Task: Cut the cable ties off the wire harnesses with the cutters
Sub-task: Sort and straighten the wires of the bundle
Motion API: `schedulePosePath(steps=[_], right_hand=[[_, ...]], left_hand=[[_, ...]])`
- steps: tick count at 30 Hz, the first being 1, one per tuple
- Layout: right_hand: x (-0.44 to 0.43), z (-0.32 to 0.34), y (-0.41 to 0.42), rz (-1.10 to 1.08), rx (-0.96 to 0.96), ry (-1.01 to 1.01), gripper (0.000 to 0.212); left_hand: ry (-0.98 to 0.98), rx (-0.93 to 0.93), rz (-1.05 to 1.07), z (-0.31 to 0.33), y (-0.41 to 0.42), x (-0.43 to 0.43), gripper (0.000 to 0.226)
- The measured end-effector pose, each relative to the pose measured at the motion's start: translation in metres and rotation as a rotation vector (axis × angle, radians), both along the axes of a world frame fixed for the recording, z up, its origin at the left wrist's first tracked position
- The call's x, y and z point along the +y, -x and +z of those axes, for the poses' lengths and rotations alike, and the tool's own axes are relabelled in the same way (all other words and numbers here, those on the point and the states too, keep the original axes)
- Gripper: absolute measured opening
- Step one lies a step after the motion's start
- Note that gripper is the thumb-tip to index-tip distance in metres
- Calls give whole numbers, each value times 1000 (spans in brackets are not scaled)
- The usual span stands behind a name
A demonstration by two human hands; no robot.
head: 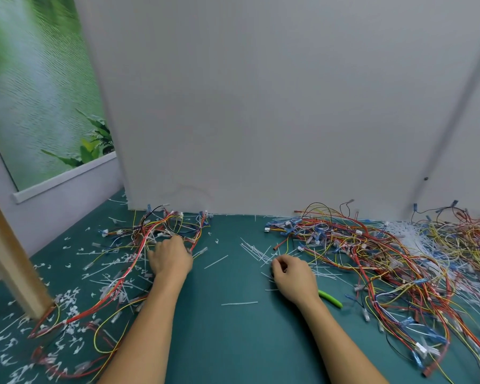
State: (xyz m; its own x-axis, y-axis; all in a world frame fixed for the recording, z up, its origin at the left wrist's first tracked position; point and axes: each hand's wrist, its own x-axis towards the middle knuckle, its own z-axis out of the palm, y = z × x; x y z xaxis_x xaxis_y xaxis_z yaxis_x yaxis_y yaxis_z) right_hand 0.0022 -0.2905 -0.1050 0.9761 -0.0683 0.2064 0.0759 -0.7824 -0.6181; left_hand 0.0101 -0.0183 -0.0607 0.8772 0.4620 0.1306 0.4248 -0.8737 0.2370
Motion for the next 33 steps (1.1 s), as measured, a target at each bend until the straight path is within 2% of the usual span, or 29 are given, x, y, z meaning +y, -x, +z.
schedulePosePath(steps=[6,10,13,17,21,24,26,27,30,33], right_hand=[[2,3,1,0,15,5,25],[2,2,0,-3,23,20,25],[1,3,0,-5,46,-13,25],[8,13,2,-34,31,-110,24],[40,37,-2,111,-11,-212,19],[74,51,-13,225,175,-228,35],[96,52,-19,294,334,-171,44],[106,51,-22,336,385,-139,39],[138,46,-26,411,345,19,24],[169,45,-24,615,317,109,25]], left_hand=[[12,-338,-41,26,4,6,27],[226,-625,-105,47,8,4,27],[288,-758,-144,60,12,2,20],[375,-757,-229,76,18,0,20],[524,-664,-296,86,21,5,10],[667,-660,-321,90,25,11,7],[691,-715,-320,92,28,14,8],[704,-755,-323,94,30,14,8],[808,-875,-370,99,32,8,12],[828,-948,-473,103,34,-6,19]])
